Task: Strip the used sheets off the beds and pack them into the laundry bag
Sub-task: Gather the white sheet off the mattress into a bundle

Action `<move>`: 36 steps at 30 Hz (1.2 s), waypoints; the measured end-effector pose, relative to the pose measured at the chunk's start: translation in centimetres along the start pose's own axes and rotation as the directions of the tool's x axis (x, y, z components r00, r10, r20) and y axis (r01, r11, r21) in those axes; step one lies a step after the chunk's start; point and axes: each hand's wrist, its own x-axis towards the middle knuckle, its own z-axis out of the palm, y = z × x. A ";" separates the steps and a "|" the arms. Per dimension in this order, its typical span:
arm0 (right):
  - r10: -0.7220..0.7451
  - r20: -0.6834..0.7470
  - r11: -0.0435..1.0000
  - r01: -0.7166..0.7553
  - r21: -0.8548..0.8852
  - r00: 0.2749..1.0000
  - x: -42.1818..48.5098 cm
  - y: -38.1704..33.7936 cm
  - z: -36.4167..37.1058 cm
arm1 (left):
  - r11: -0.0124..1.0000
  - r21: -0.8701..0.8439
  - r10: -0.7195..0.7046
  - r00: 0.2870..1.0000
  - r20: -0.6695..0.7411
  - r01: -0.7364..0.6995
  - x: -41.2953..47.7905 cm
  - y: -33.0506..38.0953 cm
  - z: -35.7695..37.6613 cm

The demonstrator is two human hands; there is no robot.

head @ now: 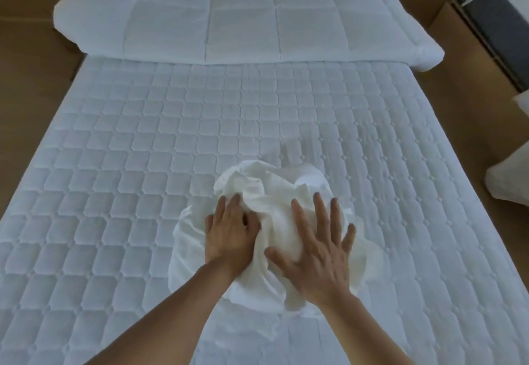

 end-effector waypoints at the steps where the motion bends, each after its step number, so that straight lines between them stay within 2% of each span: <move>1: 0.077 0.115 0.997 -0.076 -0.015 0.990 0.8 0.9 1.0 | 0.998 -0.013 -0.061 0.998 0.023 0.061 0.0 -0.6 0.8; 3: 0.186 0.233 0.982 -0.171 -0.081 0.955 2.3 2.7 3.0 | 0.991 0.077 -0.119 0.989 0.092 0.112 -0.3 -1.4 2.6; 5: 0.225 0.289 0.974 -0.203 -0.103 0.931 3.6 3.6 4.6 | 0.971 0.179 -0.190 0.968 0.164 0.160 -0.1 -2.1 4.4; 8: 0.253 0.319 0.967 -0.243 -0.072 0.913 5.5 4.0 6.7 | 0.942 0.200 -0.305 0.936 0.176 0.269 1.8 -2.9 6.1; 13: 0.275 0.335 0.961 -0.269 -0.065 0.901 8.8 5.9 10.2 | 0.951 0.207 -0.252 0.964 0.085 0.230 5.2 -5.0 9.6; 15: 0.273 0.354 0.961 -0.266 -0.069 0.894 9.8 6.0 10.9 | 0.964 0.154 -0.236 0.964 0.118 0.217 6.2 -6.1 10.3; 19: 0.272 0.382 0.961 -0.270 -0.059 0.883 10.0 5.9 10.4 | 0.969 0.188 -0.184 0.975 0.122 0.160 6.5 -6.3 9.4; 21: 0.274 0.392 0.960 -0.275 -0.055 0.878 9.8 5.8 9.7 | 0.965 0.145 -0.239 0.962 0.131 0.219 6.1 -4.9 7.3; 23: 0.283 0.401 0.957 -0.282 -0.062 0.871 9.8 5.5 9.2 | 0.957 0.113 -0.276 0.958 0.075 0.267 5.6 -2.7 4.5; 24: 0.285 0.405 0.957 -0.282 -0.068 0.869 9.9 5.3 9.0 | 0.968 0.104 -0.233 0.972 0.025 0.229 4.7 -1.3 3.3; 26: 0.285 0.413 0.957 -0.282 -0.070 0.865 10.0 5.1 8.6 | 0.995 0.094 -0.023 0.997 -0.071 0.029 1.9 1.9 1.6; 28: 0.278 0.424 0.958 -0.278 -0.062 0.862 10.0 5.0 8.3 | 0.961 0.177 0.221 0.975 -0.031 -0.212 -1.2 3.4 2.5; 30: 0.268 0.427 0.961 -0.268 -0.061 0.863 9.9 5.0 8.1 | 0.885 0.324 0.327 0.942 0.075 -0.334 -2.8 2.7 4.6; 31: 0.268 0.430 0.961 -0.268 -0.062 0.862 10.0 5.1 7.9 | 0.871 0.364 0.318 0.943 0.094 -0.330 -2.8 1.6 5.4; 33: 0.273 0.439 0.958 -0.284 -0.043 0.856 10.3 5.3 7.8 | 0.889 0.377 0.267 0.963 0.038 -0.261 -1.5 -0.9 6.1; 36: 0.272 0.422 0.957 -0.290 -0.022 0.865 10.3 5.4 7.6 | 0.957 0.271 0.159 0.966 -0.203 -0.101 1.2 -3.3 5.0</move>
